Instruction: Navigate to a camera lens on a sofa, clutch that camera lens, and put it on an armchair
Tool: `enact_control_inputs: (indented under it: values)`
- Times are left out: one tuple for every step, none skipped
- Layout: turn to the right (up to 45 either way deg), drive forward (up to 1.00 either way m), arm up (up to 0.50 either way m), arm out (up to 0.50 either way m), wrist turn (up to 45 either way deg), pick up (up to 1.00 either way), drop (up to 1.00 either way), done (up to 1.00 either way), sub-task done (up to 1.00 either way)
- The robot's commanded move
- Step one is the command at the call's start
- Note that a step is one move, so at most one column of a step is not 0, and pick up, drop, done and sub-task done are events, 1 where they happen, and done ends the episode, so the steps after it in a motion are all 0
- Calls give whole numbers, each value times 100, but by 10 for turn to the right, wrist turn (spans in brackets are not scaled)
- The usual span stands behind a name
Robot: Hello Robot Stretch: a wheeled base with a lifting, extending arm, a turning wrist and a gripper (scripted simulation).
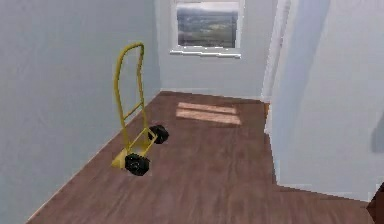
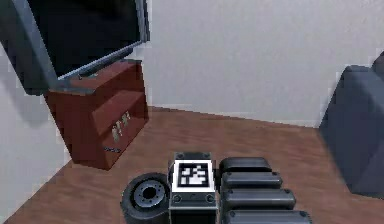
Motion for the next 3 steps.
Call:
enact_control_inputs:
  values:
    - [0, 100, 0, 0, 0, 0, 0, 0, 0]
    - [0, 20, 0, 0, 0, 0, 0, 0, 0]
    - [210, 0, 0, 0, 0, 0, 0, 0, 0]
